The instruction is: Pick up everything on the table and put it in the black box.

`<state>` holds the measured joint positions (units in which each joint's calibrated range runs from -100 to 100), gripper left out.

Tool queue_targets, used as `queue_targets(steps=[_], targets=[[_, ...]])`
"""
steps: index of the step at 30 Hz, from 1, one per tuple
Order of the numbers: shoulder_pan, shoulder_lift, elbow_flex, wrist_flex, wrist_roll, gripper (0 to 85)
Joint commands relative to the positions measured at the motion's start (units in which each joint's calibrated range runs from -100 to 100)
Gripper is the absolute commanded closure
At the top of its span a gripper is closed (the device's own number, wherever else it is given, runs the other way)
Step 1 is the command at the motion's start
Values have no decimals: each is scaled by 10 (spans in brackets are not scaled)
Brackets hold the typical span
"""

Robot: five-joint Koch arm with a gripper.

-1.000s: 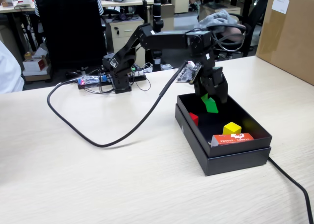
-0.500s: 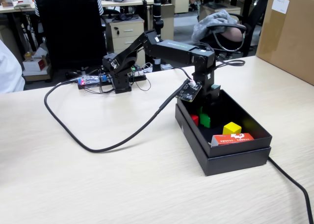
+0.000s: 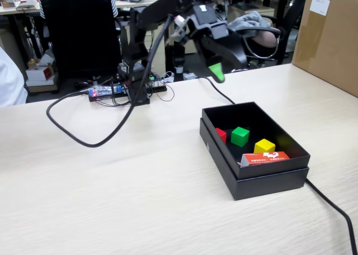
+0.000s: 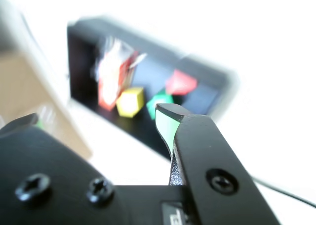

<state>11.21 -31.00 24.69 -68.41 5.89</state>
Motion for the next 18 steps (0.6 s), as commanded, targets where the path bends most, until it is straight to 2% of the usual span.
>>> queue_targets(steps=[1, 9, 18], targets=[[-36, -181, -96, 61, -6, 363], [-85, -467, -429, 145, -7, 347], [-110, -666, -727, 254, -2, 331]])
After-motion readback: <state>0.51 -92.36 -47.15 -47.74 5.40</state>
